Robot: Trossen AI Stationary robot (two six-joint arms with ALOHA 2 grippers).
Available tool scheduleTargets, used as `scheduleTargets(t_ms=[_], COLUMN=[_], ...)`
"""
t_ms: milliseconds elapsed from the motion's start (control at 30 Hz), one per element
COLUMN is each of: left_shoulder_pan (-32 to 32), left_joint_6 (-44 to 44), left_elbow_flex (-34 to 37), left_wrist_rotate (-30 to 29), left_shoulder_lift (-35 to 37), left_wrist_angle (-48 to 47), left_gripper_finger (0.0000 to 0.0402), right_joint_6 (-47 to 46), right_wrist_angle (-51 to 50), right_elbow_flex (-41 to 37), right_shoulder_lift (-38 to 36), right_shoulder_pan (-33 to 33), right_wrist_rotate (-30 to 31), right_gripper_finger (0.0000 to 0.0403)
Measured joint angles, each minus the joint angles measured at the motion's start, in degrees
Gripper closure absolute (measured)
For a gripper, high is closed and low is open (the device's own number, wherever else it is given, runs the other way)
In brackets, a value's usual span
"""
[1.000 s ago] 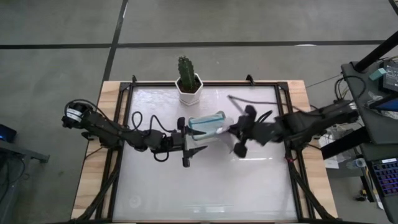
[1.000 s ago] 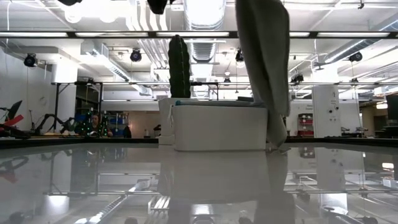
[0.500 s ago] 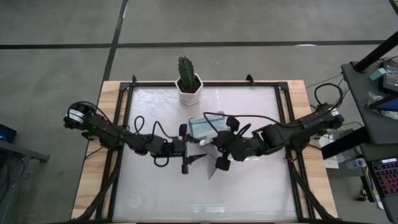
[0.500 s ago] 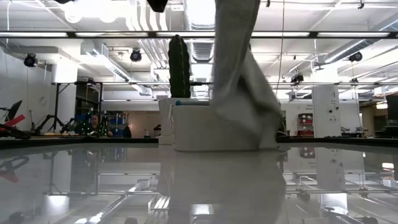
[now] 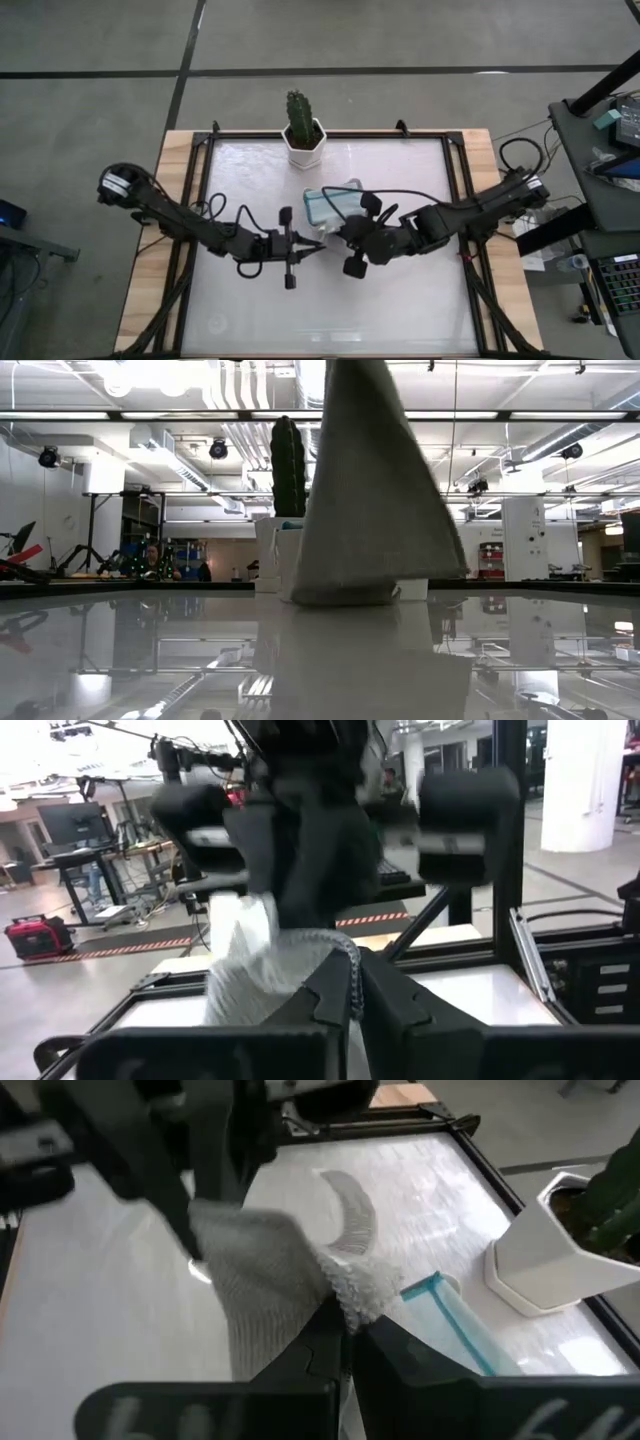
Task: Fold microfiber towels
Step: Fold the gray towel
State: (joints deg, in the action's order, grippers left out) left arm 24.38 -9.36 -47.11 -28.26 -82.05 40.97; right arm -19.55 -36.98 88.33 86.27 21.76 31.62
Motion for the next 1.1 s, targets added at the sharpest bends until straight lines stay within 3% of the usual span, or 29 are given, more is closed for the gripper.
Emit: scheduleTargets(t_ms=[233,567,833,967,1100], left_shoulder_pan=[2.1,6.3,6.4,6.4,6.3], left_joint_6=[4.8,30.7,30.0,29.5,29.3], left_elbow_flex=[0.0,0.0,0.0,0.0,0.0], left_wrist_rotate=[-0.2,1.2,-3.4,-6.1,-10.5], left_shoulder_lift=[3.8,10.7,13.2,13.0,12.4], left_wrist_angle=[-5.4,-18.9,-19.1,-18.6,-17.8], left_gripper_finger=[0.0401,0.0401,0.0402,0.0402,0.0402], right_joint_6=[-1.2,-3.1,-3.5,-3.7,-3.0], right_wrist_angle=[0.2,-0.3,0.4,10.8,33.4], right_elbow_flex=[0.0,-1.7,-6.3,-13.1,-21.2], right_shoulder_lift=[2.0,6.2,9.4,10.7,12.5], right_shoulder_pan=[1.2,3.1,5.6,8.7,10.1], right_wrist_rotate=[-0.6,-1.6,-1.6,-1.7,-1.6], right_gripper_finger=[0.0365,0.0259,0.0217,0.0213,0.0216])
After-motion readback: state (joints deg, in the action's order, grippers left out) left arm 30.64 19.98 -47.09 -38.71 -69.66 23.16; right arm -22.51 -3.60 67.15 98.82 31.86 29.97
